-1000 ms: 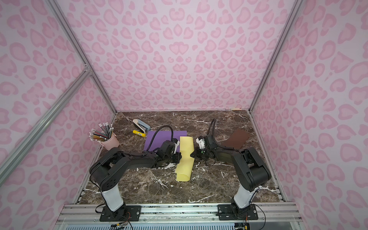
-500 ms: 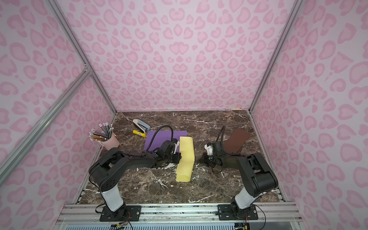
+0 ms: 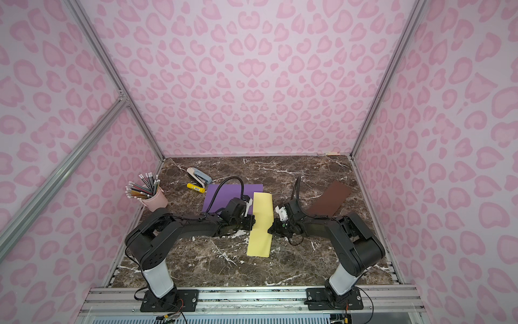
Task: Fold the rectangular paper in half along the long edge
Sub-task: Fold the paper at the center of the board.
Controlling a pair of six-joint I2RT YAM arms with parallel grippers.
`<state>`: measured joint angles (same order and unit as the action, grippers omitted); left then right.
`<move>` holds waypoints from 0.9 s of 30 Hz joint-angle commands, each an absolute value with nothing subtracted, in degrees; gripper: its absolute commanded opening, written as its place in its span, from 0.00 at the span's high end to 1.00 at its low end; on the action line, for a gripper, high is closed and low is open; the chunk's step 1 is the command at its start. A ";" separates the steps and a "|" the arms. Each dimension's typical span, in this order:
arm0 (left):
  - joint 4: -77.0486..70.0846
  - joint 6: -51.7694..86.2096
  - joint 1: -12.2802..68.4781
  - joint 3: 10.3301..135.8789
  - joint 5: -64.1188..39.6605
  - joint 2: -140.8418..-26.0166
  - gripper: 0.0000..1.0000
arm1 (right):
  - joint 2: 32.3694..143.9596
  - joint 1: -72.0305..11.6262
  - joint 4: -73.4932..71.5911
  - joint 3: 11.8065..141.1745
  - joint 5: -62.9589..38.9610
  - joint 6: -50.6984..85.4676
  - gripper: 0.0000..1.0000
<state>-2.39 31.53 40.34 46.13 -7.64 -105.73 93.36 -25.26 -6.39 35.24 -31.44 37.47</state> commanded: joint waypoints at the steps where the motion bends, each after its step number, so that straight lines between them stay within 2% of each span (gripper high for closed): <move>1: 5.45 30.99 40.30 45.35 -4.92 -106.00 0.96 | 91.20 -22.76 -1.76 30.99 -26.76 37.38 1.00; 7: 5.50 30.85 40.25 45.34 -4.83 -105.95 0.96 | 86.55 -19.83 2.86 29.87 -28.29 34.35 1.00; 12: 5.48 31.02 40.25 45.24 -4.83 -105.82 0.96 | 85.27 -24.91 2.89 36.32 -28.34 36.27 1.00; 17: 5.50 31.03 40.25 45.44 -4.95 -106.06 0.96 | 90.53 -30.65 0.33 39.52 -28.13 38.53 1.00; 22: 5.62 30.94 40.25 45.45 -4.89 -106.04 0.96 | 90.77 -30.76 -0.87 33.50 -26.67 39.89 1.00; 27: 5.31 30.94 40.25 45.33 -5.14 -106.08 0.96 | 84.86 -25.28 1.68 24.90 -26.60 38.95 1.00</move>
<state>-2.31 31.51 40.34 45.78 -7.42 -105.38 86.35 -27.11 -6.17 27.97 -30.98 39.62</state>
